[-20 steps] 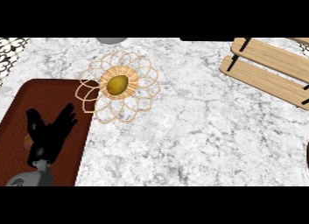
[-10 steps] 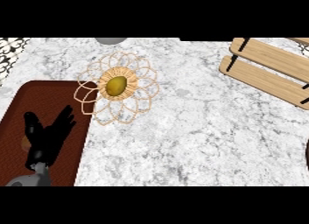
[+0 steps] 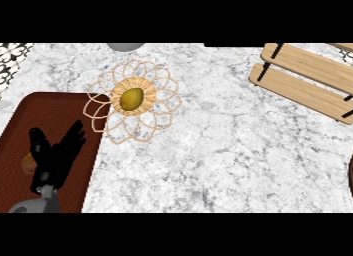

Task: Pick the squash from the placemat and place it in the tiered shelf

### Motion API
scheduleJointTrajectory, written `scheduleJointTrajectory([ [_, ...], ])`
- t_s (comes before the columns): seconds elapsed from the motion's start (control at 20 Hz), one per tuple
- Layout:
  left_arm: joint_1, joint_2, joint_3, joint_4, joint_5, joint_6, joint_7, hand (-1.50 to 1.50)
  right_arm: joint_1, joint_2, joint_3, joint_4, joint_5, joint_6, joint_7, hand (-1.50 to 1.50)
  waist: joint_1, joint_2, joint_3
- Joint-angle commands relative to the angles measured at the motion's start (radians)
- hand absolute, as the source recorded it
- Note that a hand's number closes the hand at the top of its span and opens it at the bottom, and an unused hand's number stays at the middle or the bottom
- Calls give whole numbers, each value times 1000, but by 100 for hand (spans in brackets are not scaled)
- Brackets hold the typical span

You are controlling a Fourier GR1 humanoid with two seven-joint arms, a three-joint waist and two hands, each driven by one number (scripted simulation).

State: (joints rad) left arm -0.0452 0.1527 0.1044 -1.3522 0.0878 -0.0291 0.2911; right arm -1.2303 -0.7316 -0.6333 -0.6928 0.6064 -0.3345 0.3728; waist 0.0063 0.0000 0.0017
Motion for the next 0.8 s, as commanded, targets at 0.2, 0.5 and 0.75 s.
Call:
scheduleJointTrajectory([
  [0.2,-21,-21,5,25,-16,37,-5,0,98,-158,-105,-94,-64,-26,85,-150,-30,-6,-2],
  [0.5,-20,24,40,69,21,-34,-37,0,227,-236,-182,-195,-186,71,120,-150,-17,-3,-2],
  [0.75,19,21,37,9,23,-26,-11,0,417,-276,-294,-328,-327,232,123,-150,-24,-5,-2],
])
